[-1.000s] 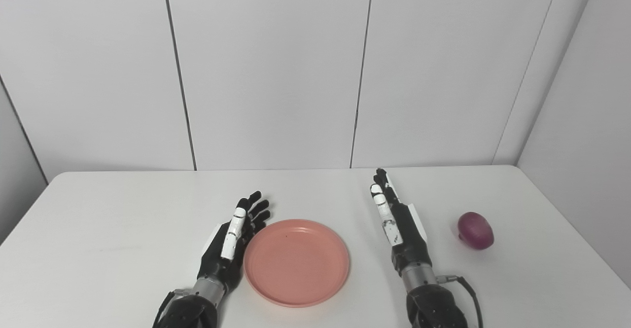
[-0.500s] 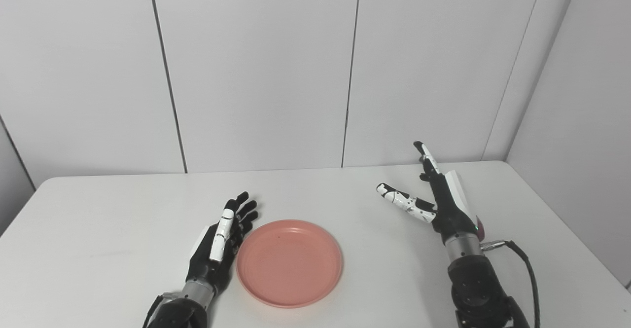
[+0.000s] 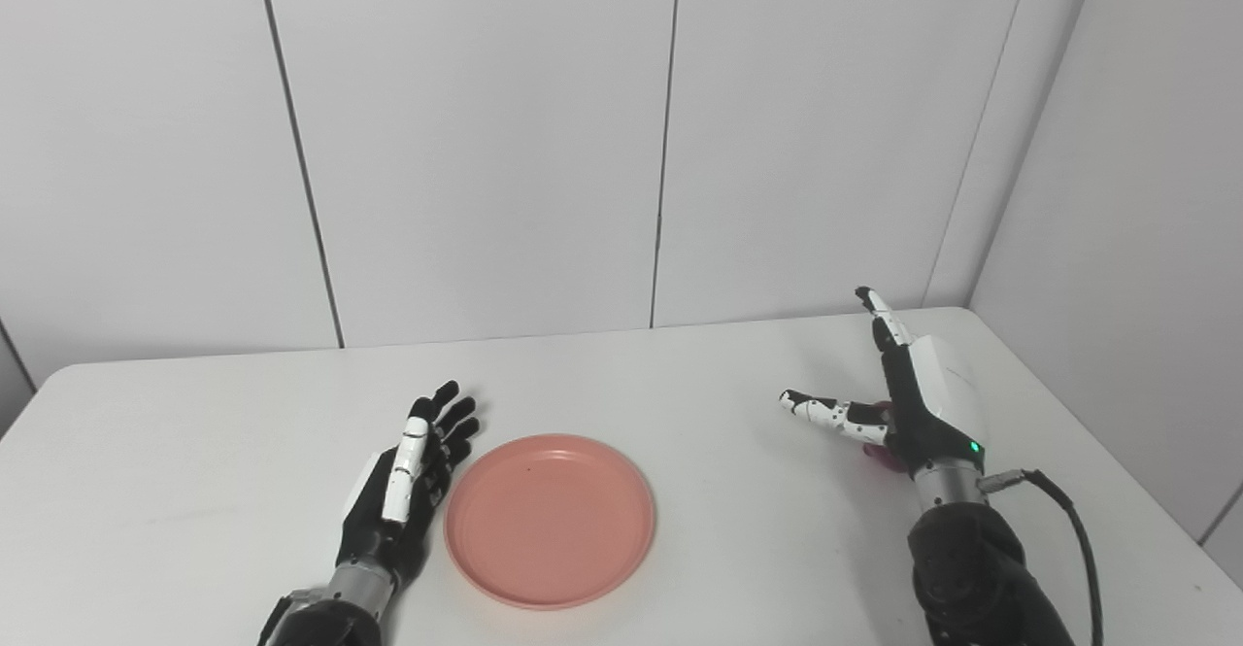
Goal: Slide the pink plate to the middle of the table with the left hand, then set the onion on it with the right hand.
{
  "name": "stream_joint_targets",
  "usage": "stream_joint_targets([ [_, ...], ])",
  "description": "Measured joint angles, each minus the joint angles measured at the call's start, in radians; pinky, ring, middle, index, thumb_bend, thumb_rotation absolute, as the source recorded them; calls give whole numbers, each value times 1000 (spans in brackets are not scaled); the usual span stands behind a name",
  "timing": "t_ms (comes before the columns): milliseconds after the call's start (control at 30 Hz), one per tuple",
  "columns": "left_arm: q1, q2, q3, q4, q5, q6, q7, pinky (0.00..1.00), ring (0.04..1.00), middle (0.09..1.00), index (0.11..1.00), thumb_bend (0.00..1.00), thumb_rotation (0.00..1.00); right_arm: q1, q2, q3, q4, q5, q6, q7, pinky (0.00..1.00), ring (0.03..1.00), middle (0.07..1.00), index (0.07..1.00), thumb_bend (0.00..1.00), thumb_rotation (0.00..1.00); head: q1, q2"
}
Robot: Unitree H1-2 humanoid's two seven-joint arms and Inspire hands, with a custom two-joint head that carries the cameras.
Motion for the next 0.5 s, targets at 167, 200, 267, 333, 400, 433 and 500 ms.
stream_joint_targets([
  [167, -4, 1, 6, 8, -2, -10, -11, 956, 929, 929, 919, 613, 1000, 0, -24, -1, 25, -26, 25, 0, 864, 914, 929, 935, 809, 460, -8, -5],
  [200, -4, 1, 7, 8, -2, -12, -13, 956, 929, 928, 918, 613, 1000, 0, -33, -2, 31, -29, 31, 0, 856, 912, 927, 933, 813, 463, -8, -5],
  [267, -4, 2, 9, 8, -4, -14, -18, 962, 931, 928, 917, 614, 1000, 0, -44, -7, 39, -40, 50, 0, 843, 908, 923, 929, 817, 460, -12, -6],
  [333, -4, 2, 10, 8, -7, -14, -19, 969, 936, 931, 919, 616, 1000, 0, -53, -13, 58, -44, 66, 0, 837, 900, 920, 926, 824, 467, -12, -6],
  [400, -4, 2, 12, 8, -12, -14, -20, 974, 938, 934, 920, 617, 1000, 1, -60, -13, 75, -45, 73, 0, 844, 899, 920, 927, 825, 468, -15, -8],
  [433, -4, 3, 12, 8, -17, -14, -20, 974, 938, 934, 920, 616, 1000, 1, -61, -13, 76, -45, 76, 0, 836, 899, 921, 928, 826, 464, -15, -8],
  [500, -4, 4, 12, 8, -20, -14, -20, 974, 937, 935, 922, 615, 1000, 1, -63, -14, 76, -44, 84, 0, 803, 897, 923, 929, 836, 441, -20, -8],
])
